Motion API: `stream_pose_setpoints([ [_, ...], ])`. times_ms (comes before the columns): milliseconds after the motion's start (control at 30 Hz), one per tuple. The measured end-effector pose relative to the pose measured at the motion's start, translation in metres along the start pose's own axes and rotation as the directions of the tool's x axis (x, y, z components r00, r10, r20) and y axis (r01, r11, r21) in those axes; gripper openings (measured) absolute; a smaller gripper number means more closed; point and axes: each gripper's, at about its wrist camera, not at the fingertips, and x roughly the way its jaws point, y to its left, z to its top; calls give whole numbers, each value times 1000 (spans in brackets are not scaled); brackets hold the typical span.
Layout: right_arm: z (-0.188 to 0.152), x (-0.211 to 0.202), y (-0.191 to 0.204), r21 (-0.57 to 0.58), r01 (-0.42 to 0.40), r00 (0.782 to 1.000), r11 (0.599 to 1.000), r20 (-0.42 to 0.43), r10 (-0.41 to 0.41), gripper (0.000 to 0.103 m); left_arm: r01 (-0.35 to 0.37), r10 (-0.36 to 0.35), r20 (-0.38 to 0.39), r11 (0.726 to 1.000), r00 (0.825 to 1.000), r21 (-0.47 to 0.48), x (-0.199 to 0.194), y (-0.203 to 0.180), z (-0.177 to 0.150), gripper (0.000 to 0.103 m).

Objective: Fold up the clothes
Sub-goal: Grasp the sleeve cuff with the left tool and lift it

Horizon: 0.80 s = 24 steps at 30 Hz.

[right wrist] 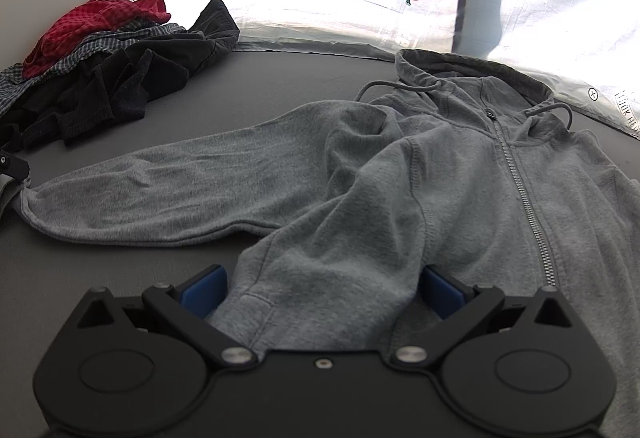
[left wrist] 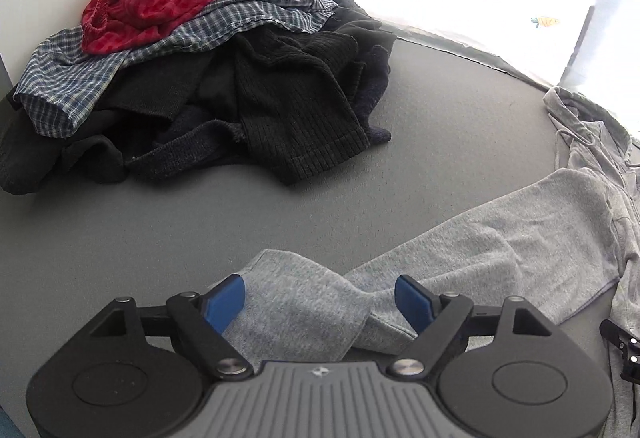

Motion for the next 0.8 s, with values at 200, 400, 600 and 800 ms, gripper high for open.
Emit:
stream_pose_setpoints([
  [200,0,0,0,1,-1,1000,1000,1,1,103,23,-22,39,1000,999,-19,-9,11,-3,5],
  [400,0,0,-1,2,-3,1000,1000,1,3,103,-5,10,95,999,995,-52,-25,28,14,0],
  [600,0,0,-1,3,-4,1000,1000,1,4,103,27,-29,56,999,998,29,-26,15,9,32],
  [800,0,0,-1,4,-4,1000,1000,2,4,103,-18,19,2,979,1000,201,-8,-12,-10,82],
])
